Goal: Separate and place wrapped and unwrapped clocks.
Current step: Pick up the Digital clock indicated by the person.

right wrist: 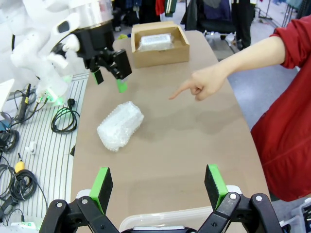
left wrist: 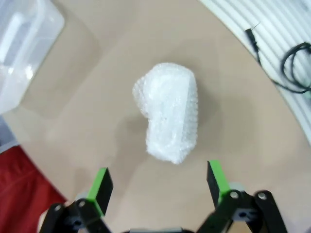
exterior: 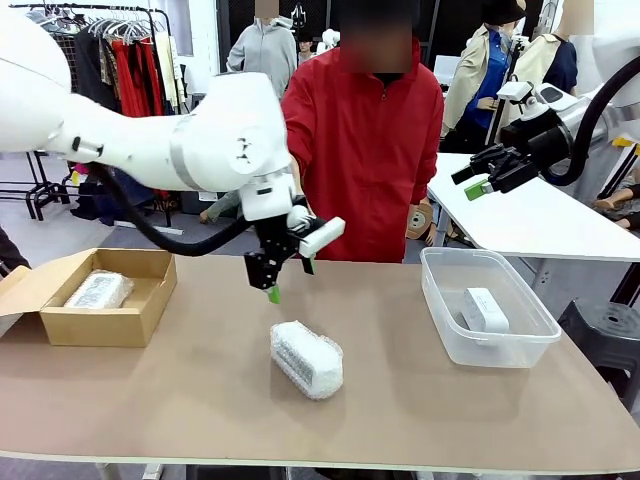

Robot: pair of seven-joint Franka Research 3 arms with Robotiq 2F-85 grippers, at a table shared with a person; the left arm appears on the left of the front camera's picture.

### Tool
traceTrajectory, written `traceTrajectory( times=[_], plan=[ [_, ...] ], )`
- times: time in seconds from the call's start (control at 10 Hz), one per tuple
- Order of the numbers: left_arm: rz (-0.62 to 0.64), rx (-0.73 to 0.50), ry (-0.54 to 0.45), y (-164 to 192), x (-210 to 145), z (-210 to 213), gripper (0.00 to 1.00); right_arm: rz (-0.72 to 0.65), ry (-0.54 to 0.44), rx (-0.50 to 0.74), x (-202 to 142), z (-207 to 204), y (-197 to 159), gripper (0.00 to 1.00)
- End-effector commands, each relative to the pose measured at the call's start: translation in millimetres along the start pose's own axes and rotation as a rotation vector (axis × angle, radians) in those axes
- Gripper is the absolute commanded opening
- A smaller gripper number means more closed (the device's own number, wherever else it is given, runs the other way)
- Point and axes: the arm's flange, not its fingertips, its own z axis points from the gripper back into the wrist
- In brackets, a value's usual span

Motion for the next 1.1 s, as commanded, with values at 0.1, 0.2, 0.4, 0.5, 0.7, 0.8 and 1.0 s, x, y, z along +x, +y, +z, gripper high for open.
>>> traceTrajectory(
  times=[0.1,0.2,0.4,0.5,0.7,0.8,1.0],
  plan=[
    [-0.039,0.005,0.161,7.6,28.4,-2.4,1.00,-0.004,-0.002,-0.005,4.2,2.6,-2.0,1.00],
    [-0.053,-0.003,0.207,8.8,37.3,-9.2,1.00,-0.004,-0.002,-0.005,4.2,2.6,-2.0,1.00],
    [-0.060,0.000,0.238,9.9,52.8,-25.8,1.00,-0.004,-0.002,-0.005,4.2,2.6,-2.0,1.00],
    [-0.057,-0.010,0.237,11.0,55.9,-35.8,1.00,-0.004,-0.002,-0.005,4.2,2.6,-2.0,1.00],
    [-0.069,-0.020,0.238,11.2,57.0,-53.6,1.00,-0.004,-0.002,-0.005,4.2,2.6,-2.0,1.00],
    [-0.081,-0.029,0.268,11.0,55.6,-65.0,1.00,-0.004,-0.002,-0.005,4.2,2.6,-2.0,1.00],
    [-0.064,-0.051,0.236,7.4,53.4,-81.8,1.00,-0.004,-0.002,-0.005,4.2,2.6,-2.0,1.00]
  ],
)
